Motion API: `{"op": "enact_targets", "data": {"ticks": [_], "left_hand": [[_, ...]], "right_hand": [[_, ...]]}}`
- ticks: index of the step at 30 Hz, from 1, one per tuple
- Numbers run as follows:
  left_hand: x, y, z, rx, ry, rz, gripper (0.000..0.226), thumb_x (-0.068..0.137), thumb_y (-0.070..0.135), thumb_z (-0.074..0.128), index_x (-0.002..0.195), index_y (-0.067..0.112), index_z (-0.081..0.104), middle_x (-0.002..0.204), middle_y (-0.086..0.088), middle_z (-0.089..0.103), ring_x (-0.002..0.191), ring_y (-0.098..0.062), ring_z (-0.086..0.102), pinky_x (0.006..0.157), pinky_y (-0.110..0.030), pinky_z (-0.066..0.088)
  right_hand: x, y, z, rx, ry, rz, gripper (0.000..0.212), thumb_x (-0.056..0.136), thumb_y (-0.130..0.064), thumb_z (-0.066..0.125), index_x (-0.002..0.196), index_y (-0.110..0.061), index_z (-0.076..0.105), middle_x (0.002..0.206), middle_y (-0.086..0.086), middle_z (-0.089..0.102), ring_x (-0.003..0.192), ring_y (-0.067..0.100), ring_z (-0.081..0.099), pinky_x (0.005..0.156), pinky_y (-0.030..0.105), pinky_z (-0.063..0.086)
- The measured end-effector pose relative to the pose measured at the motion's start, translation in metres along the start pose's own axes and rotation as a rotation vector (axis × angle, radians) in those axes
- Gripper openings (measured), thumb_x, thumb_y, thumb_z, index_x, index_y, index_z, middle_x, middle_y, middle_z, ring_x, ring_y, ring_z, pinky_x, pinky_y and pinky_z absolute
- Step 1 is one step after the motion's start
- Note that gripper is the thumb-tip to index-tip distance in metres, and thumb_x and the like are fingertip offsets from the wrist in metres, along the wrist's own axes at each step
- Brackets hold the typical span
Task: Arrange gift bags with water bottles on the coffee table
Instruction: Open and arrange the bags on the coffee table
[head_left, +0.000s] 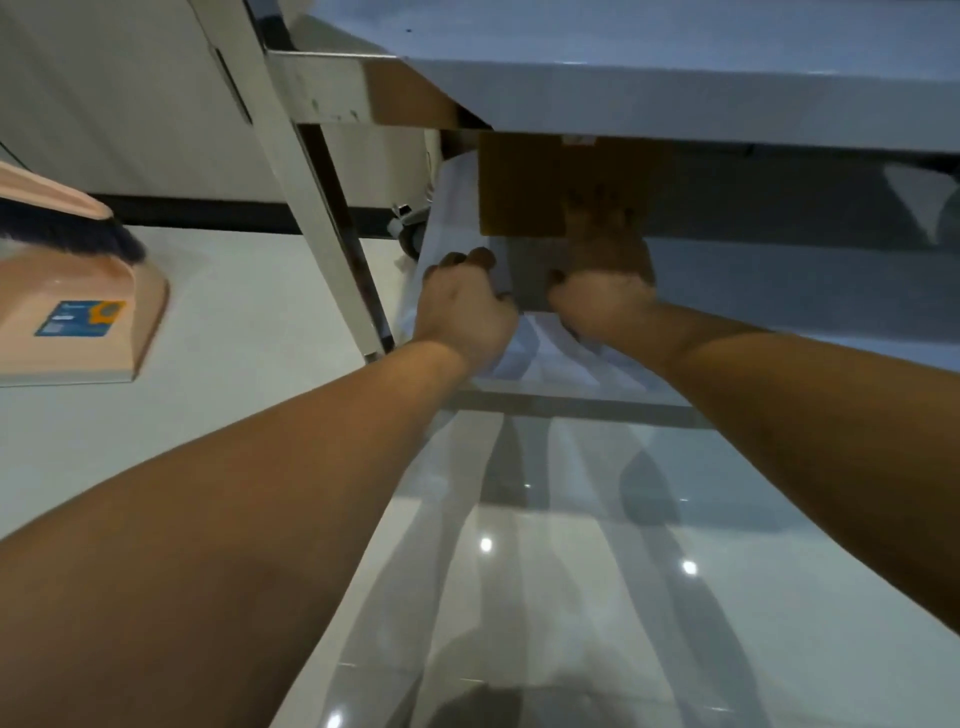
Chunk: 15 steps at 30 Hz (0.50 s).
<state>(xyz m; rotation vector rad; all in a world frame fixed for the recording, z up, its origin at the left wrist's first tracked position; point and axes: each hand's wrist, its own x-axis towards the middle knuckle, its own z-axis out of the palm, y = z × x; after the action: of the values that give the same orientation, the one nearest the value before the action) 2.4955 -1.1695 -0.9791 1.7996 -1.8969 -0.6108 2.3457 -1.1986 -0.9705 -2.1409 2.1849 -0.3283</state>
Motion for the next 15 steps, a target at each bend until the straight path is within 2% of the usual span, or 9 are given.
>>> {"op": "enact_targets", "data": {"ticks": [2,5,7,9,11,13,15], "left_hand": [[-0.001,0.001,-0.001,-0.04,-0.003,-0.014,0.04,0.092,0.026,0.061,0.13,0.013,0.059,0.12,-0.011,0.063,0.112,-0.033,0.056,0.1,-0.045,0.049],[0.002,0.004,-0.001,-0.075,-0.032,-0.041,0.049,0.093,0.028,0.062,0.14,0.015,0.053,0.129,-0.013,0.059,0.12,-0.034,0.053,0.104,-0.041,0.046],[0.004,0.009,-0.004,-0.136,-0.03,-0.07,0.051,0.094,0.028,0.064,0.143,0.017,0.05,0.134,-0.011,0.057,0.121,-0.031,0.053,0.102,-0.035,0.046],[0.007,0.015,-0.007,-0.248,-0.013,-0.131,0.052,0.095,0.025,0.065,0.144,0.019,0.049,0.134,-0.005,0.055,0.11,-0.021,0.055,0.087,-0.02,0.047],[0.009,0.019,-0.008,-0.363,-0.003,-0.184,0.051,0.095,0.021,0.066,0.143,0.021,0.048,0.122,0.001,0.05,0.092,-0.012,0.051,0.063,-0.006,0.04],[0.01,0.02,-0.007,-0.453,-0.002,-0.217,0.051,0.094,0.018,0.066,0.142,0.021,0.049,0.115,0.003,0.046,0.093,-0.013,0.048,0.057,-0.009,0.035],[0.012,0.02,-0.007,-0.479,-0.004,-0.237,0.051,0.094,0.017,0.066,0.141,0.022,0.048,0.111,0.004,0.047,0.088,-0.013,0.05,0.058,-0.013,0.037]], "right_hand": [[0.012,-0.004,-0.011,-0.035,0.09,0.048,0.076,0.1,-0.019,0.056,0.161,-0.022,0.01,0.165,0.018,0.014,0.147,0.042,0.024,0.111,0.051,0.036],[0.027,-0.001,-0.018,0.046,0.217,0.022,0.066,0.102,-0.022,0.053,0.159,-0.015,0.019,0.16,0.02,0.026,0.14,0.041,0.036,0.109,0.049,0.039],[0.034,0.002,-0.02,0.113,0.178,-0.012,0.068,0.097,-0.022,0.059,0.156,-0.014,0.025,0.151,0.021,0.039,0.131,0.041,0.045,0.103,0.048,0.042],[0.037,0.0,-0.021,0.16,0.124,-0.004,0.069,0.094,-0.023,0.061,0.153,-0.016,0.027,0.143,0.019,0.046,0.125,0.041,0.051,0.098,0.048,0.046],[0.035,0.001,-0.018,0.134,0.173,0.007,0.066,0.095,-0.029,0.059,0.152,-0.016,0.03,0.148,0.019,0.041,0.132,0.041,0.045,0.103,0.049,0.042],[0.033,0.002,-0.022,0.061,0.209,0.01,0.066,0.097,-0.033,0.058,0.154,-0.016,0.03,0.157,0.018,0.031,0.144,0.039,0.031,0.115,0.047,0.028],[0.034,0.0,-0.033,0.055,0.098,0.001,0.067,0.098,-0.027,0.059,0.155,-0.014,0.027,0.158,0.016,0.028,0.146,0.037,0.027,0.118,0.043,0.024]]}}
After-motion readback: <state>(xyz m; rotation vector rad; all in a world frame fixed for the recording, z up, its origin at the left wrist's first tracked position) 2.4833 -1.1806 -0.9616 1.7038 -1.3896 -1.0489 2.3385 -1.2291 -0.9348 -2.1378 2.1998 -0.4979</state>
